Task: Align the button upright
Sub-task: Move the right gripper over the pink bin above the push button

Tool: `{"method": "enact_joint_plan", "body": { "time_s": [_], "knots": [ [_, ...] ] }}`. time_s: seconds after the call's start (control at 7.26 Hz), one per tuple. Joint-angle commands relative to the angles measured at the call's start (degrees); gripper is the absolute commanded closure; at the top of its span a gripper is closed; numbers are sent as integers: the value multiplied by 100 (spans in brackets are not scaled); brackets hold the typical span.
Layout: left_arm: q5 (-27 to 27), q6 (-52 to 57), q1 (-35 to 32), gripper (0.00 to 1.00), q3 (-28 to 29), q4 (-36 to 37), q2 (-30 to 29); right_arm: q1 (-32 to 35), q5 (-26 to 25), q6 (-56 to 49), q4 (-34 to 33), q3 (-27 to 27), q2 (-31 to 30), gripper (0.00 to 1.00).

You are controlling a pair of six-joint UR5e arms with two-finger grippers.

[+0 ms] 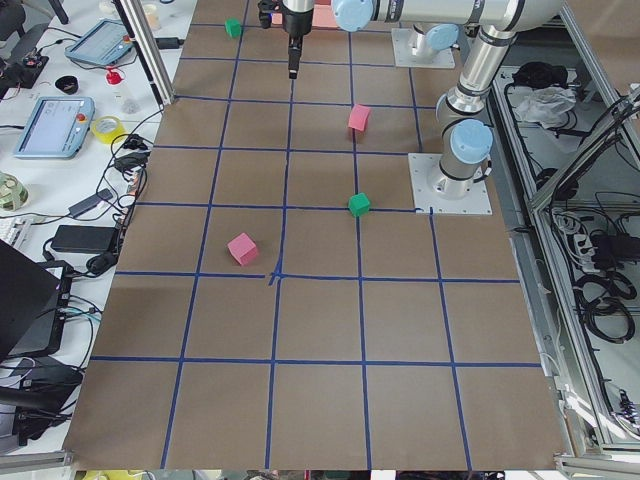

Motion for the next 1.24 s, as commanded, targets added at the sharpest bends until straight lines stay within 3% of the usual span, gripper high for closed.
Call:
{"method": "enact_joint_plan", "body": {
  "time_s": [0.0, 0.28, 0.55, 0.83, 1.1],
  "knots": [
    [1, -3, 12, 0, 3, 9, 5, -35, 7, -30, 0, 1, 6, 0],
    [9, 15, 13, 0, -6, 88, 5, -358, 86, -74, 0, -43, 49, 0],
    [18, 15, 21, 0, -6, 18, 5, -1427, 103, -580, 35, -17, 76, 0],
    [27, 15, 4, 0, 3, -52, 5, -2587, 34, -2174, 18, 62, 294, 0],
    [18, 32, 13, 0, -6, -53, 14, -3740, 86, -2840, -200, 71, 680, 0]
  ]
}}
